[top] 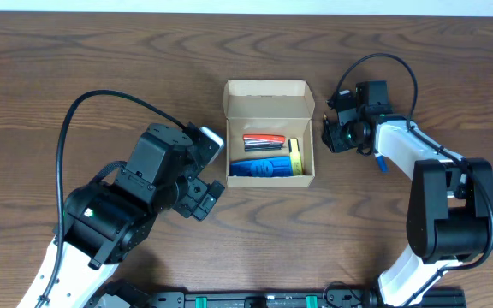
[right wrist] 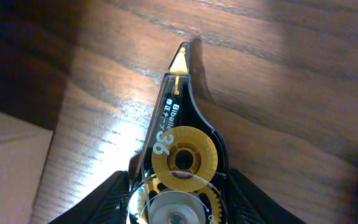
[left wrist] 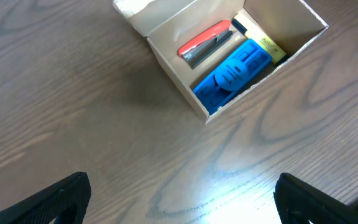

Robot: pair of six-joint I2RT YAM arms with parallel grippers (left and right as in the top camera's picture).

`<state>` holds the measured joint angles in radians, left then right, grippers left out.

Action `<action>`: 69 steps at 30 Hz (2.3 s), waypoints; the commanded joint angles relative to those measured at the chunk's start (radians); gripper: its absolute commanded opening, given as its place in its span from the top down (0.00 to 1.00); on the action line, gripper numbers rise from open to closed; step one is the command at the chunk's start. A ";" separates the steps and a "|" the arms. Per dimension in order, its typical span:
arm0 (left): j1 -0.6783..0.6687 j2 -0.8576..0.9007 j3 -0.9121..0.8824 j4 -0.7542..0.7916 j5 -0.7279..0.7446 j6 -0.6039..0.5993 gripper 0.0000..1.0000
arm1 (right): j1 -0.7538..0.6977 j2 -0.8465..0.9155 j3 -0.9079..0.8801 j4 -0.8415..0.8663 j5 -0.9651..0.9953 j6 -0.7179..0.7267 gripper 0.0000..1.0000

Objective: Pack container
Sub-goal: 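Grasp the correction tape with right gripper and lift, then carry the correction tape into the box and lower it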

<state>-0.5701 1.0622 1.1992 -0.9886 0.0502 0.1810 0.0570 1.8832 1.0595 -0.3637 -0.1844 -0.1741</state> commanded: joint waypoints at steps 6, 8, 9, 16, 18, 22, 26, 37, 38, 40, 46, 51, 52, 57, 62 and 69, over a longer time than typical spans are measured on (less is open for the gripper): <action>0.005 -0.002 0.003 -0.002 0.006 0.006 0.05 | 0.010 -0.030 0.053 -0.012 -0.007 0.109 0.62; 0.005 -0.002 0.003 -0.002 0.006 0.006 0.05 | 0.010 -0.056 0.068 -0.018 -0.007 0.126 0.63; 0.005 -0.002 0.003 -0.002 0.006 0.006 0.05 | 0.010 -0.071 0.077 -0.021 -0.007 0.131 0.63; 0.005 -0.002 0.003 -0.002 0.006 0.006 0.05 | 0.010 -0.240 0.129 -0.045 -0.008 0.137 0.62; 0.005 -0.002 0.003 -0.002 0.006 0.006 0.05 | 0.018 -0.299 0.132 -0.049 -0.008 0.137 0.62; 0.005 -0.002 0.003 -0.002 0.006 0.006 0.05 | 0.066 -0.393 0.132 -0.063 -0.008 0.136 0.62; 0.005 -0.002 0.003 -0.002 0.006 0.006 0.05 | 0.166 -0.442 0.132 -0.100 -0.008 0.109 0.61; 0.005 -0.002 0.003 -0.002 0.006 0.006 0.05 | 0.440 -0.347 0.130 -0.182 -0.008 -0.175 0.58; 0.005 -0.002 0.003 -0.002 0.006 0.006 0.05 | 0.455 -0.325 0.130 -0.182 -0.008 -0.193 0.59; 0.005 -0.002 0.003 -0.002 0.006 0.006 0.05 | 0.468 -0.294 0.130 -0.182 -0.008 -0.218 0.62; 0.005 -0.002 0.003 -0.002 0.006 0.006 0.05 | 0.483 -0.188 0.130 -0.179 -0.035 -0.334 0.62; 0.005 -0.002 0.003 -0.002 0.006 0.006 0.05 | 0.488 -0.153 0.130 -0.170 -0.078 -0.455 0.62; 0.005 -0.002 0.003 -0.002 0.006 0.006 0.05 | 0.488 -0.151 0.130 -0.169 -0.078 -0.468 0.60; 0.005 -0.002 0.003 -0.002 0.006 0.006 0.05 | 0.488 -0.122 0.130 -0.169 -0.083 -0.552 0.58; 0.005 -0.002 0.003 -0.002 0.006 0.006 0.05 | 0.488 -0.083 0.130 -0.171 -0.082 -0.639 0.59; 0.005 -0.002 0.003 -0.002 0.006 0.006 0.05 | 0.488 -0.065 0.130 -0.171 -0.082 -0.666 0.53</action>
<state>-0.5701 1.0622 1.1992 -0.9886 0.0502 0.1810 0.5373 1.8072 1.1793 -0.5346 -0.2481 -0.8024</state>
